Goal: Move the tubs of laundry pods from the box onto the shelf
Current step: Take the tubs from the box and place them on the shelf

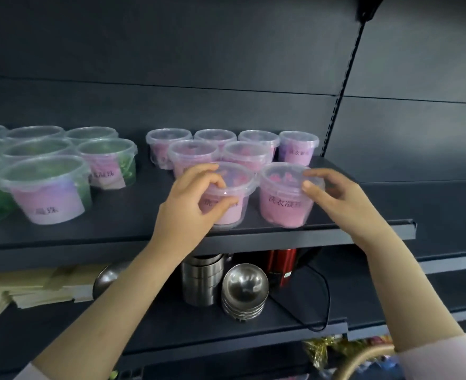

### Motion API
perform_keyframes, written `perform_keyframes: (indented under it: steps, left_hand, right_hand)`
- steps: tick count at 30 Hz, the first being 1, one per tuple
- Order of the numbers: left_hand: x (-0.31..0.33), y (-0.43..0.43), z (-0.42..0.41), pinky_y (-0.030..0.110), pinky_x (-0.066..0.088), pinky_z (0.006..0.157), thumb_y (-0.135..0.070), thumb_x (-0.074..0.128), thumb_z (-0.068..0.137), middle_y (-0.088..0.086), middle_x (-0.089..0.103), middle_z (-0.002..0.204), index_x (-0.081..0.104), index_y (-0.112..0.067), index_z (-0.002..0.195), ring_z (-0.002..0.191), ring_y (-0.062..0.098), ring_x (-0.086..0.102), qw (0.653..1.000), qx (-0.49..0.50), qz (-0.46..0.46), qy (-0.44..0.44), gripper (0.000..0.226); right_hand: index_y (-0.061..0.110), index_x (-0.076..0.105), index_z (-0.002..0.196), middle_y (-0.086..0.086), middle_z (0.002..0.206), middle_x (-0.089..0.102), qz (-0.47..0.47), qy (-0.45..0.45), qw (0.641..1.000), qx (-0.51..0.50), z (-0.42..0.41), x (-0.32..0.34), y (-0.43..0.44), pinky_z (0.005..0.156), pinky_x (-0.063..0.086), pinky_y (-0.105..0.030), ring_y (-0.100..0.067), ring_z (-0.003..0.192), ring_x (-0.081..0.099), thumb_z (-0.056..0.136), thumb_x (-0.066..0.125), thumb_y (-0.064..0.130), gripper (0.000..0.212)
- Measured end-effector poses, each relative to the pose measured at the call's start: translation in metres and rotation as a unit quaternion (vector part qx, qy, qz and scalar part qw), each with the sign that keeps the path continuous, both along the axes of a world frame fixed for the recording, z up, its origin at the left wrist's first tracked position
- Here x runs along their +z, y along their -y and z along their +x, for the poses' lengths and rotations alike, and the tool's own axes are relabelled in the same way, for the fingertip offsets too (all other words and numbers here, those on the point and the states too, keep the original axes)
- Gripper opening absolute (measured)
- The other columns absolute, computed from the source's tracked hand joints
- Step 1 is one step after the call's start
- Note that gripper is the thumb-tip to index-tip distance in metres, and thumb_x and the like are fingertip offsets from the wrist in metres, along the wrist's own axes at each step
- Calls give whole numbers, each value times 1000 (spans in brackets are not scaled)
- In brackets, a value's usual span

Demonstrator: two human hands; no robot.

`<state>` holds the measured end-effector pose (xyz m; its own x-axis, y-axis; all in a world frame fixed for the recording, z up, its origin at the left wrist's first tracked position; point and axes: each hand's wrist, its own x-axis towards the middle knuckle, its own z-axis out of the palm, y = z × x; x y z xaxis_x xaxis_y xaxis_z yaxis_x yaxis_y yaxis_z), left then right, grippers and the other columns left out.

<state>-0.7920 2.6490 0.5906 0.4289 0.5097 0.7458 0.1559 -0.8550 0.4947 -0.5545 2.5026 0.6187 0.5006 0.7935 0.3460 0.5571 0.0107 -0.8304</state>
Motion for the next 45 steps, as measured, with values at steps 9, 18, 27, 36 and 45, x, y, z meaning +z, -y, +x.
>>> perform_keyframes:
  steps: [9, 18, 27, 36, 45]
  left_hand:
    - [-15, -11, 25, 50, 34, 111, -57, 62, 83, -4, 35, 149, 51, -21, 125, 142, 16, 30, 997, -60, -42, 17, 56]
    - [-14, -18, 22, 29, 47, 99, -52, 65, 80, -21, 50, 130, 54, -38, 118, 127, 6, 49, 979, -91, -180, 38, 42]
    - [-9, -11, 23, 12, 45, 91, -44, 68, 78, -14, 50, 135, 59, -35, 115, 125, 2, 50, 967, -110, -222, 50, 39]
    - [-6, -5, 45, 19, 51, 89, -45, 77, 73, -12, 54, 131, 53, -26, 117, 124, 2, 50, 960, -128, -238, 72, 53]
    - [11, 8, 145, 11, 43, 92, -51, 60, 84, -14, 52, 123, 58, -23, 115, 113, -3, 52, 986, -133, -76, -68, 41]
  right_hand:
    - [23, 65, 122, 3, 123, 63, 25, -5, 998, -52, 75, -9, -51, 87, 49, -26, -14, 106, 62, 92, 61, 40, 35]
    - [22, 57, 130, 5, 116, 63, 40, -58, 996, -48, 103, -18, -92, 72, 48, -11, 0, 92, 62, 94, 58, 40, 40]
    - [40, 64, 115, 7, 125, 61, 33, -114, 993, -18, 118, -16, -104, 96, 53, -45, -15, 111, 62, 86, 62, 45, 30]
    - [31, 59, 130, 14, 133, 59, 110, 12, 993, 42, 83, -7, -51, 106, 41, -25, -3, 126, 51, 98, 54, 33, 32]
    - [19, 73, 104, 9, 121, 66, 90, 62, 990, 86, 94, -10, 23, 108, 42, -40, -11, 124, 56, 85, 66, 27, 22]
